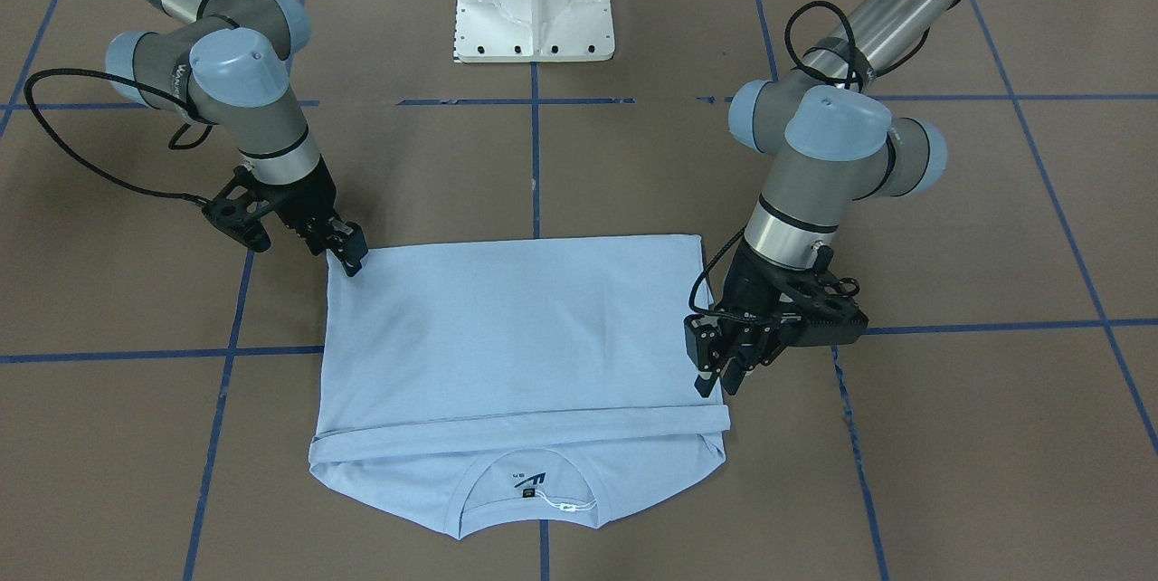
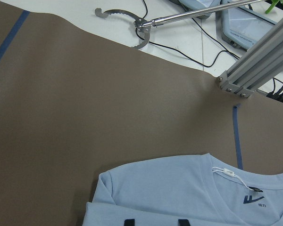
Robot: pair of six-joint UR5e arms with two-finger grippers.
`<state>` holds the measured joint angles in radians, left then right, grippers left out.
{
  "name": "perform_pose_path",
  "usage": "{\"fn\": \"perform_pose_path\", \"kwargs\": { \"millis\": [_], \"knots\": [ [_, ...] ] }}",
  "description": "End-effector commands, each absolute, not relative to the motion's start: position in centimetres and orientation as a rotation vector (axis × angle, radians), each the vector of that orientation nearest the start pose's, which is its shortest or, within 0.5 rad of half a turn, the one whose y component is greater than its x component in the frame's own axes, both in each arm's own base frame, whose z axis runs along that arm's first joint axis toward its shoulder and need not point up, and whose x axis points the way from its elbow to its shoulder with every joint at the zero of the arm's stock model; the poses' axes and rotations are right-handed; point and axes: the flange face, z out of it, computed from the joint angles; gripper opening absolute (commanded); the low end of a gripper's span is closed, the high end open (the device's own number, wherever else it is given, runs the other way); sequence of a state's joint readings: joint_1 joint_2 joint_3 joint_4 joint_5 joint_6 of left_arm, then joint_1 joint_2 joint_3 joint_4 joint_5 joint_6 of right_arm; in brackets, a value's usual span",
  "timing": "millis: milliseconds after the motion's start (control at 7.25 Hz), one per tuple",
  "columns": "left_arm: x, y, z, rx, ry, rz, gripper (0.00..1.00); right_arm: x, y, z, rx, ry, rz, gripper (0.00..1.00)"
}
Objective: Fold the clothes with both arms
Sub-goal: 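Move the right gripper to the folded shirt's side edge and grasp it, then drag the folded shirt with the right gripper toward the robot and rotate it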
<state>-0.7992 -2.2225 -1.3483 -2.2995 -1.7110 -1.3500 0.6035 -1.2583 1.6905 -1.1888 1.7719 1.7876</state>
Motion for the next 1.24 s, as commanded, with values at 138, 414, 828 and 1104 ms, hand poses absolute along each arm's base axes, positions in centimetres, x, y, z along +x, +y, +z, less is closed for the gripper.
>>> {"fn": "perform_pose_path", "kwargs": {
  "millis": [138, 414, 828, 1104],
  "knots": [
    [43.3, -61.7, 28.4, 0.461, 1.080, -0.430, 0.42, -45.2, -44.9, 39.7, -0.042, -0.853, 0.713, 0.00],
    [43.3, -61.6, 28.3, 0.461, 1.082, -0.431, 0.42, -43.9, -44.2, 38.3, -0.039, -0.887, 0.713, 0.00],
    [43.3, -61.6, 27.9, 0.459, 1.088, -0.435, 0.42, -34.1, -31.6, 36.6, -0.173, -0.952, 0.569, 0.00],
    [42.9, -61.1, 26.8, 0.466, 1.112, -0.426, 0.42, -32.9, -20.0, 35.1, -0.413, -0.915, 0.299, 0.00]
  ]
}}
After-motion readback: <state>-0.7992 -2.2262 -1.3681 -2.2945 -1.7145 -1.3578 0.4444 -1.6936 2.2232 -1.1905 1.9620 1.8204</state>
